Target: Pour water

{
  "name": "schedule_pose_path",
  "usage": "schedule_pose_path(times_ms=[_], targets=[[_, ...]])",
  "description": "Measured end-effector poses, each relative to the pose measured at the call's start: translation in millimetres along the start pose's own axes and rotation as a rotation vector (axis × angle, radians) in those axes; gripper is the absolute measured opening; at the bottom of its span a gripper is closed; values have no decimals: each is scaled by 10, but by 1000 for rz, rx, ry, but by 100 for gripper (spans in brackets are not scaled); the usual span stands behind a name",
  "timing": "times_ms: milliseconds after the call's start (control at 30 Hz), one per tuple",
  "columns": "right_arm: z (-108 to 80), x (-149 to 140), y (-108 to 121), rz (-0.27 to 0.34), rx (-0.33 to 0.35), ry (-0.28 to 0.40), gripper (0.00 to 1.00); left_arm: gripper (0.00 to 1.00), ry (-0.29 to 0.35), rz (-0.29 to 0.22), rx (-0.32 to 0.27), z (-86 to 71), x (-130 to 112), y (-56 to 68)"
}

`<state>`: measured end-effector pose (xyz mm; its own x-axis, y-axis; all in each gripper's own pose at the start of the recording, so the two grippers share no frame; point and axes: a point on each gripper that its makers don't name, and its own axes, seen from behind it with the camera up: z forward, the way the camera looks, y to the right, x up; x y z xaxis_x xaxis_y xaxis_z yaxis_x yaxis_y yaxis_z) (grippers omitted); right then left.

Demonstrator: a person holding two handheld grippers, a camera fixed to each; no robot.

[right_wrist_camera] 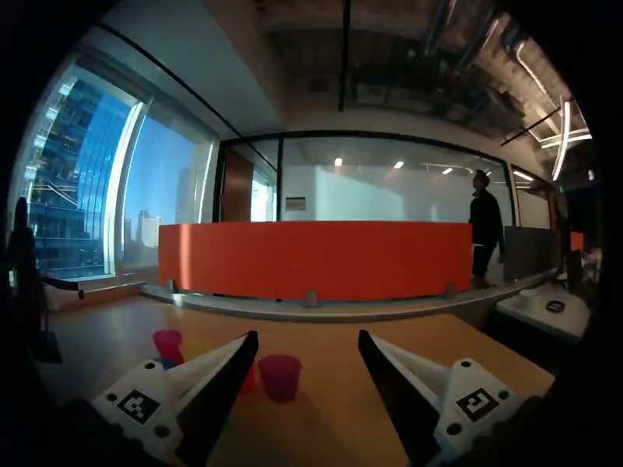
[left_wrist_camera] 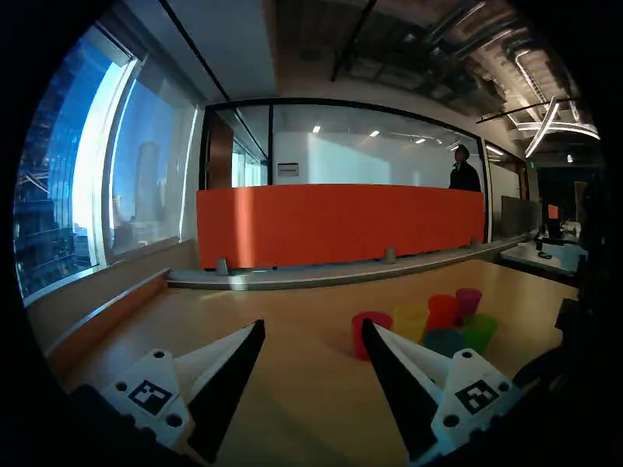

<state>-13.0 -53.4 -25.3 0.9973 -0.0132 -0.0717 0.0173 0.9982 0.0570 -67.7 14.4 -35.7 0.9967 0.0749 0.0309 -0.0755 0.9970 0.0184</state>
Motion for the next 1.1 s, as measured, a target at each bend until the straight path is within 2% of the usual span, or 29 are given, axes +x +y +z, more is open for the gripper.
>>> schedule_pose_path(times_ms=[467, 600, 900, 1100], targets=[[49, -29, 79, 26, -49, 14, 99, 92, 31, 8, 64, 32, 36, -97], [59, -22, 57, 27, -42, 16, 99, 92, 28, 11, 68, 65, 14, -104], [68, -65, 26, 31, -38, 11, 99, 92, 47, 58, 96, 112, -7, -158], [63, -35, 8, 46, -40, 19, 99, 92, 55, 47, 104, 145, -69, -159]])
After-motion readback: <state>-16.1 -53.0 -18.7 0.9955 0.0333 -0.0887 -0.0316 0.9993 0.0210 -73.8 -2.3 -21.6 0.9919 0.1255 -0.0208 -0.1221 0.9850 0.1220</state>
